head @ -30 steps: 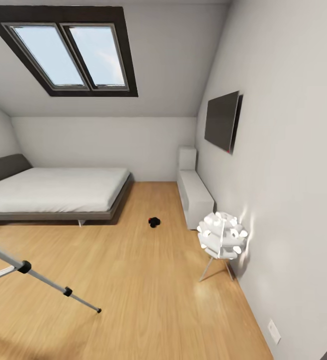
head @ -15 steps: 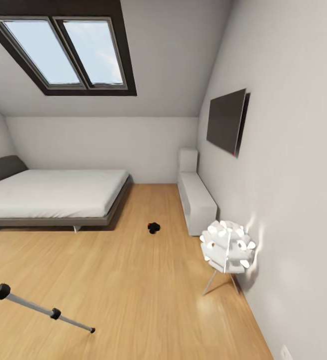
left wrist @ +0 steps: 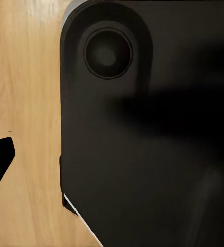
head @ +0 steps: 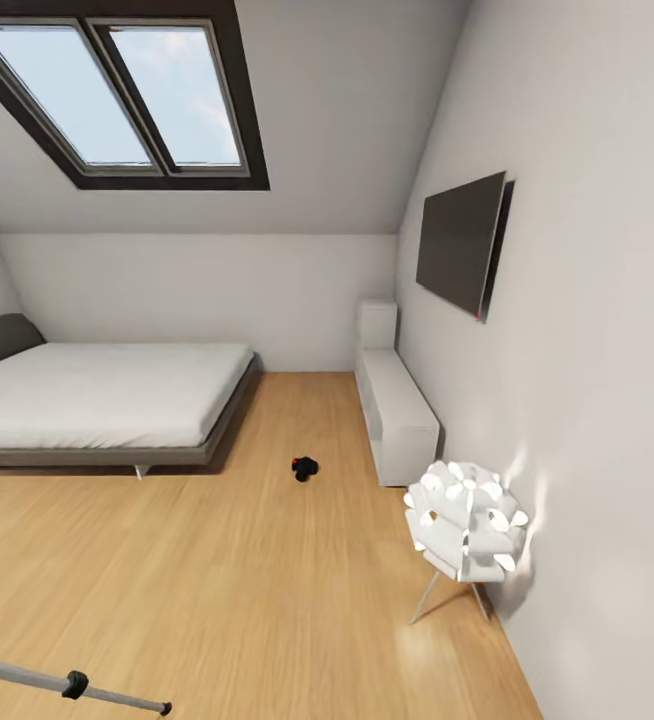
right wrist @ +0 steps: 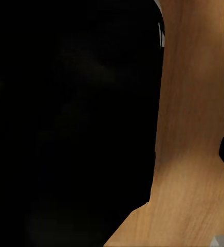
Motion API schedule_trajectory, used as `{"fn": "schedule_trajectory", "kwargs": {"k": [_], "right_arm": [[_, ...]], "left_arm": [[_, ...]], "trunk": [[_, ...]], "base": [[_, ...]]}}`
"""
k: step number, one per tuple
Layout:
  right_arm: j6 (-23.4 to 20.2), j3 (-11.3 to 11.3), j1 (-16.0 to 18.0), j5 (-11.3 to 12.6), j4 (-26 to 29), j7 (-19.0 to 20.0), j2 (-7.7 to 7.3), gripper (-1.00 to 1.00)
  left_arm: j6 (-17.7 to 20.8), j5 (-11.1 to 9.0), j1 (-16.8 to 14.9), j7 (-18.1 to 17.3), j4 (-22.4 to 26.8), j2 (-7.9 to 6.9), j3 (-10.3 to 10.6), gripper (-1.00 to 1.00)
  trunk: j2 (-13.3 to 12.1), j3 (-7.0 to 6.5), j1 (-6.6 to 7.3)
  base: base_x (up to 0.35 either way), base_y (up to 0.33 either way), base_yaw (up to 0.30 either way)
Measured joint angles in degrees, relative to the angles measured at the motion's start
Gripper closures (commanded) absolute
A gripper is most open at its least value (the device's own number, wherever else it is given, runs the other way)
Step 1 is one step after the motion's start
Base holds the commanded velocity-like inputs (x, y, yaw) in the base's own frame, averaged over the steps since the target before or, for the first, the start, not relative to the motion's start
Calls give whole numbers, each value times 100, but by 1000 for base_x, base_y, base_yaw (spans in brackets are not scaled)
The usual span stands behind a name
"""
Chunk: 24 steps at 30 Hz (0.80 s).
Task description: Attach the digital camera to the camera tripod in the bedroom.
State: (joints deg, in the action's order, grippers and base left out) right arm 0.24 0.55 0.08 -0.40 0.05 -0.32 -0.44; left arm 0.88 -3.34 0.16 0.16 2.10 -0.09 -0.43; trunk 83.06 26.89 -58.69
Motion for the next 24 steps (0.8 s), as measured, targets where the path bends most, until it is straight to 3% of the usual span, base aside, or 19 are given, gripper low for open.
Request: {"fn": "schedule_trajectory", "kwargs": {"k": [24], "right_arm": [[0, 2, 0, 0, 3, 0, -7, -100]], "left_arm": [[-64, 8, 0, 0, 1, 0, -7, -100]], "trunk": [[0, 0, -1]], "base": [[296, -154, 0]]}}
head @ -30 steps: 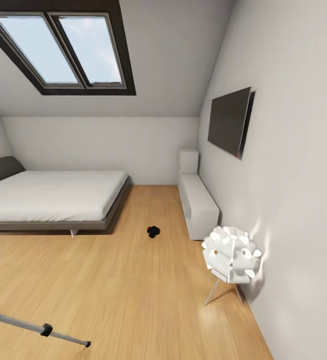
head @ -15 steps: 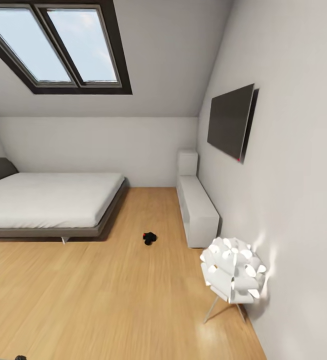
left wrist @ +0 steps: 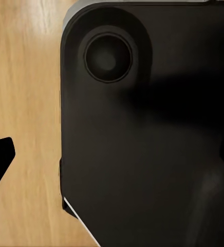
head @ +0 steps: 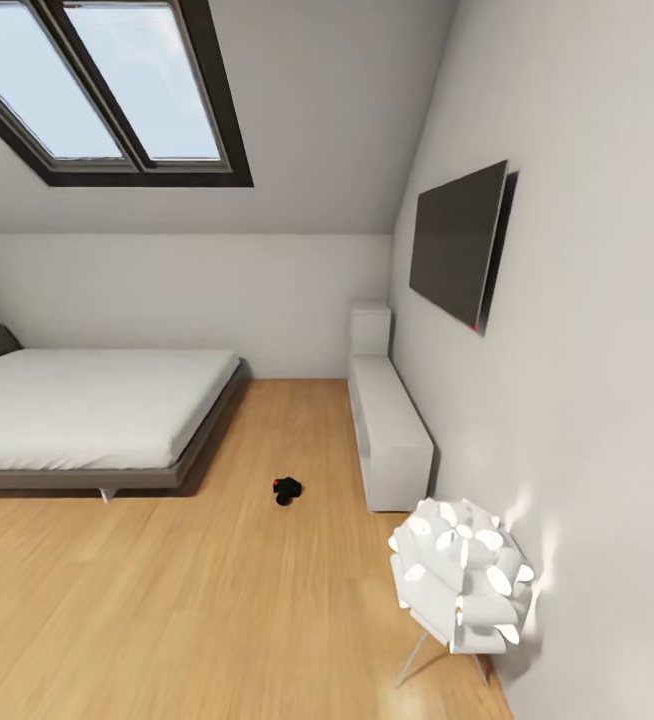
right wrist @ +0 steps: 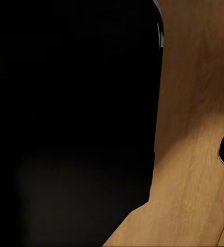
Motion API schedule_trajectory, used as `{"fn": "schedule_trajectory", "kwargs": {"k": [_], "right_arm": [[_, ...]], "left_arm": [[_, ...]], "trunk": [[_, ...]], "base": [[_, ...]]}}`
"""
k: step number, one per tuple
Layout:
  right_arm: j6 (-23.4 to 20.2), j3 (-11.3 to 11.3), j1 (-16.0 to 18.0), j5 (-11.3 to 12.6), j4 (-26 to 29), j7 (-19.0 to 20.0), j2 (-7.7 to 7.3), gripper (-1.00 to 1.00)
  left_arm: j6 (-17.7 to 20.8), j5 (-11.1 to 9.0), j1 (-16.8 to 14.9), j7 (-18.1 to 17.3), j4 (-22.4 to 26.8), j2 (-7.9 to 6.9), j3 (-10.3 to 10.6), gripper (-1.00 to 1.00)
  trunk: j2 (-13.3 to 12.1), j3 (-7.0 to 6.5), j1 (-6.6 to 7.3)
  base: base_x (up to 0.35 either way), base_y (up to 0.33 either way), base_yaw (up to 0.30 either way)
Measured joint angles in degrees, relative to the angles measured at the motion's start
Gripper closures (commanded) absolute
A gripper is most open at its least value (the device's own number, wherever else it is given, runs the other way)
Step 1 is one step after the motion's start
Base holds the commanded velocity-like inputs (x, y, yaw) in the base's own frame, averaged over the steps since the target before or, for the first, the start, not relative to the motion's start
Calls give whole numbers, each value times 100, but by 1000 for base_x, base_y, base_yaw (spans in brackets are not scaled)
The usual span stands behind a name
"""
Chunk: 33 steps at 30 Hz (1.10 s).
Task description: Attach the digital camera to the camera tripod in the bedroom.
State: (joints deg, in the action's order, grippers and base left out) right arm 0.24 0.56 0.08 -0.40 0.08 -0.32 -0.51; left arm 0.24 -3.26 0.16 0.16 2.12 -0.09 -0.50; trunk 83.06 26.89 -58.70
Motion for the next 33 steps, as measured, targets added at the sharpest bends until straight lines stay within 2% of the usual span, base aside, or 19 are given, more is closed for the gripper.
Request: {"fn": "schedule_trajectory", "kwargs": {"k": [10, 15, 16, 20, 21, 24, 29, 33], "right_arm": [[-11, 4, 0, 0, -4, 11, 19, -100], [-9, 4, 0, 0, -2, 0, 15, -100], [-8, 1, 0, 0, -1, 0, 9, -100], [-9, 3, 0, -4, 0, 0, 9, -100], [-10, 6, 0, -17, 0, 0, 13, -100], [-9, 4, 0, -72, 0, -3, 10, -100], [-7, 2, 0, -158, 0, -6, 10, -100], [-3, 1, 0, -173, 0, -12, 9, -100]], "left_arm": [[-6, -71, 0, 0, 2, 0, -2, -100], [-8, -275, 0, 0, 11, -1, -1, -100], [-8, -668, 0, 3, 48, -2, -1, -100], [3, -1086, 0, 6, 141, -6, 4, -100], [6, -1386, 0, 3, 182, -12, 5, -100], [-5, -1671, 0, -9, 211, -16, 7, -100], [-14, -1826, 0, -11, 232, -11, 21, -100], [-15, -1851, 0, -9, 235, -12, 25, -100]], "trunk": [[0, 0, -2], [0, 0, -2], [0, 0, -2], [0, 0, -2], [0, 0, -2], [0, 0, -2], [0, 0, -2], [0, 0, -3]], "base": [[57, -30, 4], [5, -3, 170], [1, -1, 254], [1, 0, 264], [0, 0, 272], [0, 0, 274], [0, 0, 276], [0, 0, 277]]}}
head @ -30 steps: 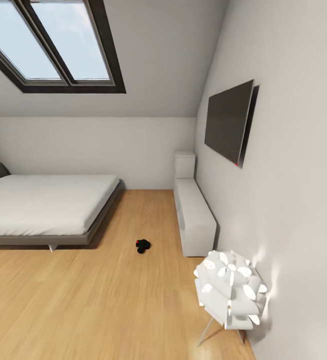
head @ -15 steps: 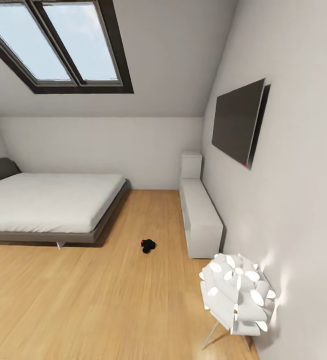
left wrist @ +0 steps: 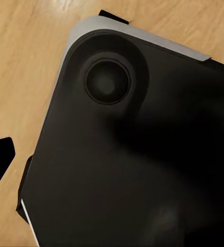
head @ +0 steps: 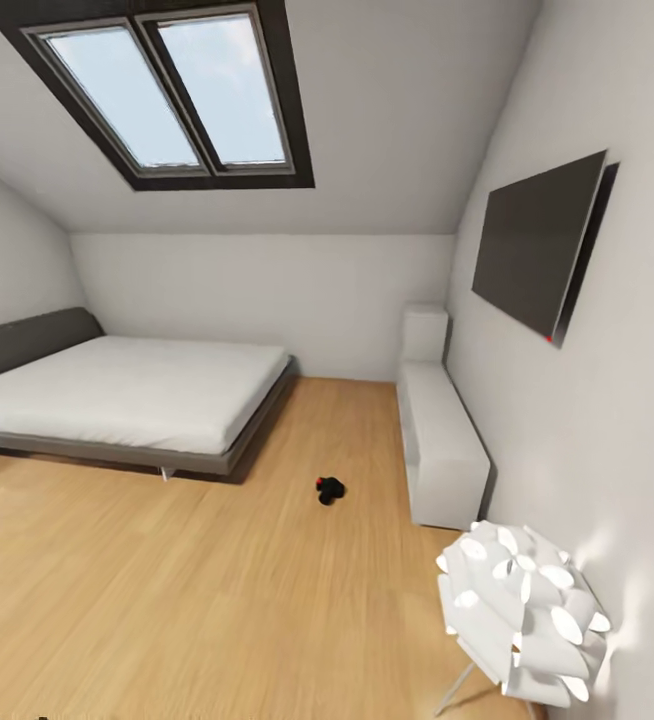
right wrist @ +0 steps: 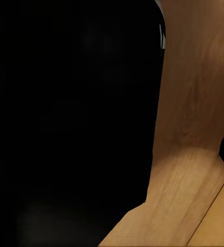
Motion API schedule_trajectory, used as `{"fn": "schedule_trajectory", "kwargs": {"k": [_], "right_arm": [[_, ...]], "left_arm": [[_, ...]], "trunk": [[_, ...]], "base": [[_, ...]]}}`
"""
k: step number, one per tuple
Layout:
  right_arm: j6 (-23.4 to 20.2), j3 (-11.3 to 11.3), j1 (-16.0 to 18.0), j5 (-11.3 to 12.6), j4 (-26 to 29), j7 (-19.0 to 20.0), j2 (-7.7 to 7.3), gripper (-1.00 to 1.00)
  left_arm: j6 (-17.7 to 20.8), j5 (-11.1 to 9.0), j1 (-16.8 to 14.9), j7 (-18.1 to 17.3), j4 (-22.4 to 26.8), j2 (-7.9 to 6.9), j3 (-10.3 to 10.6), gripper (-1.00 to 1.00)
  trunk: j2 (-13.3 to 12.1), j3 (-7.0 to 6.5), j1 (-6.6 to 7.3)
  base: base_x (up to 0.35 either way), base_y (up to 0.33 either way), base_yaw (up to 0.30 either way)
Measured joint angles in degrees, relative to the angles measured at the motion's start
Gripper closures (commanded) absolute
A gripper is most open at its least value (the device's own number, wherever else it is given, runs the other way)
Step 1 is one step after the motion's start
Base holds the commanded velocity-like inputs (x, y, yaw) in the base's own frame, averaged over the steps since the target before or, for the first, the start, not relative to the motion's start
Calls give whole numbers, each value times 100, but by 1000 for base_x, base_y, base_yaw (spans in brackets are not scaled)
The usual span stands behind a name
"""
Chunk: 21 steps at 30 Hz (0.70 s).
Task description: Attach the digital camera to the camera tripod in the bedroom.
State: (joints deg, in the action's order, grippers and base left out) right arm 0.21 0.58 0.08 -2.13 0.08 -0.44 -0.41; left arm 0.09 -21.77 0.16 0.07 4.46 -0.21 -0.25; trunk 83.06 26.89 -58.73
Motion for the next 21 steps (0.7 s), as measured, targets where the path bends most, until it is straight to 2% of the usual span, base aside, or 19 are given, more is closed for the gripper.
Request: {"fn": "schedule_trajectory", "kwargs": {"k": [9, 14, 21], "right_arm": [[31, -6, 0, -9, 0, -4, -14, -100], [82, -5, 0, -10, 1, 0, -19, -100], [89, -2, 0, -10, 1, 2, -19, -100]], "left_arm": [[1, 10, 0, 1, -5, 3, 50, -100], [6, 24, 0, 1, -20, 3, 61, -100], [7, 27, 0, 1, -22, 4, 65, -100]], "trunk": [[0, 0, 1], [0, 0, 3], [0, 0, 3]], "base": [[31, 0, 277], [254, 0, 225], [306, 0, 49]]}}
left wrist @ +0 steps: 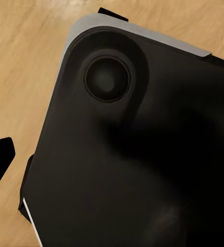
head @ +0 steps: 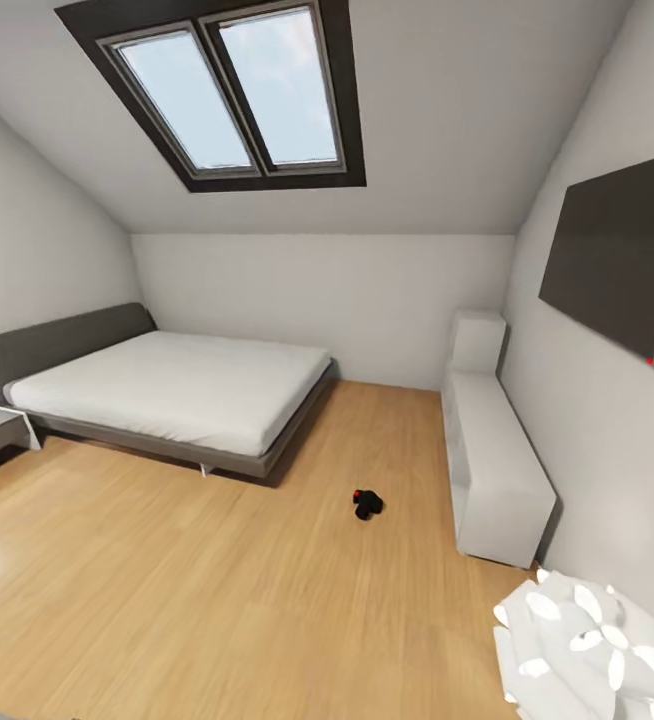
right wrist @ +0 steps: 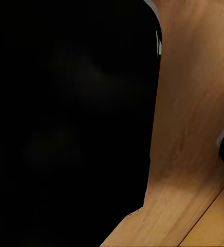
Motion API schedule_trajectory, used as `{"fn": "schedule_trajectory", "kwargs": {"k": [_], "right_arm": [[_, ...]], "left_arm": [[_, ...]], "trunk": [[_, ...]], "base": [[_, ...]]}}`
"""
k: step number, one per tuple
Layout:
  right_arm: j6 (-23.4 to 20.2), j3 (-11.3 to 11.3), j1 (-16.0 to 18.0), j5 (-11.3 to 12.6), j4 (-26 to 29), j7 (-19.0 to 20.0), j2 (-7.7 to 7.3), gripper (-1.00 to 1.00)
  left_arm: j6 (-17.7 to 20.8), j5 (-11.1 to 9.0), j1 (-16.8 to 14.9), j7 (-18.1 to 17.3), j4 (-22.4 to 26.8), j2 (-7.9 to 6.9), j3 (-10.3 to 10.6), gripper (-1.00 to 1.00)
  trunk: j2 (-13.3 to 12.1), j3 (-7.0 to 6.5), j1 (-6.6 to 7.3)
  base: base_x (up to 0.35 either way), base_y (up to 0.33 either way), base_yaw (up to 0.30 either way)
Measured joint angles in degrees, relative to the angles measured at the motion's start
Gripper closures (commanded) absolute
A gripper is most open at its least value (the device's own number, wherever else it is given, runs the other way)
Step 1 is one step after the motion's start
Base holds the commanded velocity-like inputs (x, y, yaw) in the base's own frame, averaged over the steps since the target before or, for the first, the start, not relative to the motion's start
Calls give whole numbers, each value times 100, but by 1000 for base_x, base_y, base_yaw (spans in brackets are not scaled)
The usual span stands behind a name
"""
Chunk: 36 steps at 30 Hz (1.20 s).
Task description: Attach the digital camera to the camera tripod in the bedroom.
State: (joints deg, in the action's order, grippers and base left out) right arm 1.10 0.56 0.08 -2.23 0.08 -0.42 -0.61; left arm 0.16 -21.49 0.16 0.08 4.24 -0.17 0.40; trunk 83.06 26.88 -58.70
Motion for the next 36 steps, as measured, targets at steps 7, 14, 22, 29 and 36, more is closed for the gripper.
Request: {"fn": "schedule_trajectory", "kwargs": {"k": [7, 14, 22, 29, 36], "right_arm": [[1, 1, 0, 0, 0, 0, 0, -100], [-4, 2, 0, 0, 0, 2, 0, -100], [-4, 2, 0, 0, 0, 2, 0, -100], [1, 2, 0, 0, 0, 2, 0, -100], [2, 2, 0, 0, 0, 2, 0, -100]], "left_arm": [[0, 0, 0, 0, 0, 0, -2, -100], [0, 0, 0, 0, -2, 0, -1, -100], [0, 1, 0, 0, -2, 0, -2, -100], [0, 1, 0, 0, -1, 0, -2, -100], [0, 1, 0, 0, -1, 0, -2, -100]], "trunk": [[0, 0, 0], [0, 0, 0], [0, 0, 0], [0, 0, 0], [0, 0, 0]], "base": [[313, 0, 8], [314, 0, 1], [314, -13, 0], [314, -79, 0], [314, -96, 0]]}}
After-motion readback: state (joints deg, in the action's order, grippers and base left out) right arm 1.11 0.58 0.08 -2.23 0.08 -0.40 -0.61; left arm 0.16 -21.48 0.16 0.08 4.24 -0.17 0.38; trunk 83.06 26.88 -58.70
